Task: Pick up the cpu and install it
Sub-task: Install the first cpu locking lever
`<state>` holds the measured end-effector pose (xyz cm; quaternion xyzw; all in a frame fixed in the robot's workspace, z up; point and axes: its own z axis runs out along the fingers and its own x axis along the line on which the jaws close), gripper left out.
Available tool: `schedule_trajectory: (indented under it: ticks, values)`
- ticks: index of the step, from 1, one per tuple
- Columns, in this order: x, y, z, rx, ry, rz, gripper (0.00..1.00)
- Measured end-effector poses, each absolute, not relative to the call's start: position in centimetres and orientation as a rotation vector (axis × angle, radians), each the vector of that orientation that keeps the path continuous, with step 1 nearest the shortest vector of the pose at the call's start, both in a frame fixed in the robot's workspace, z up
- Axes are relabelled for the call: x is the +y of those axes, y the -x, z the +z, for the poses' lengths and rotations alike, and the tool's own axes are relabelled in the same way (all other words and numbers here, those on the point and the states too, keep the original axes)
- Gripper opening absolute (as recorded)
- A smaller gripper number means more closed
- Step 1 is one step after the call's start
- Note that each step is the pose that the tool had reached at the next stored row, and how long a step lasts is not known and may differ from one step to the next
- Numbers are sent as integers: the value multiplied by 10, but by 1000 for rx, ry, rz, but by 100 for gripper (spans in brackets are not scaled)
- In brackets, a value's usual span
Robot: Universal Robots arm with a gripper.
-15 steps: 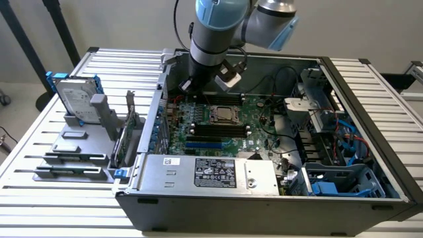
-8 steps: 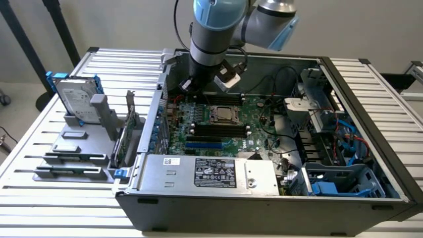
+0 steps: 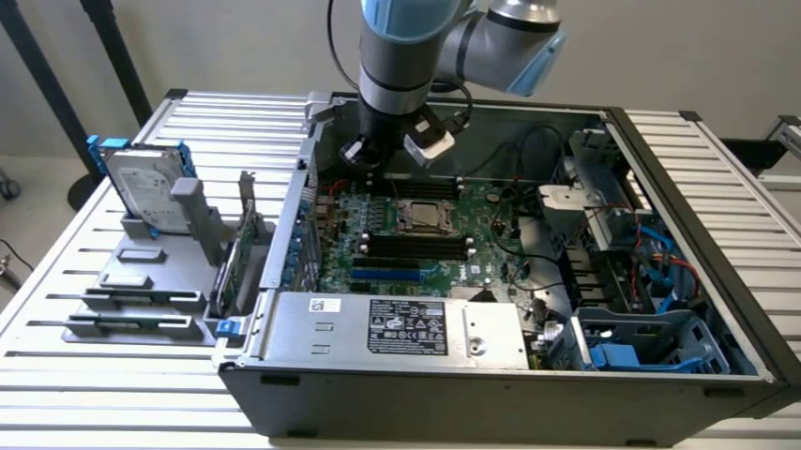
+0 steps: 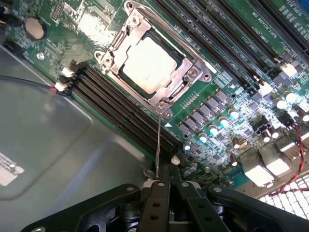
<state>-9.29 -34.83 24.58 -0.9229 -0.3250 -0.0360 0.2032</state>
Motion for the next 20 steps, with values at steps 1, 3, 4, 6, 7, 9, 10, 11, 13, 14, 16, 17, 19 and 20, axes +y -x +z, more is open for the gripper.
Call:
schedule_trajectory:
  ticks: [1,3,4,6,7,9,10,11,13,14,16,17,19,20]
  values:
    - [-348,93,246,-892,2581,-105,11]
    - [-348,93,246,-863,2593,-115,11]
    - [-348,93,246,-847,2598,-120,11]
    - [-348,93,246,-821,2609,-131,11]
    - [-348,93,246,-809,2613,-137,11]
    - [-348,93,246,-787,2622,-150,11]
    - [-347,93,246,-778,2626,-155,11]
    - [-347,93,246,-769,2630,-161,11]
    - [-347,93,246,-755,2637,-173,11]
    - [-346,92,246,-750,2640,-179,11]
    - [-346,92,246,-743,2646,-192,11]
    - [-346,91,246,-742,2649,-200,11]
    - [-346,90,246,-741,2657,-214,11]
    - [-346,89,246,-742,2662,-219,11]
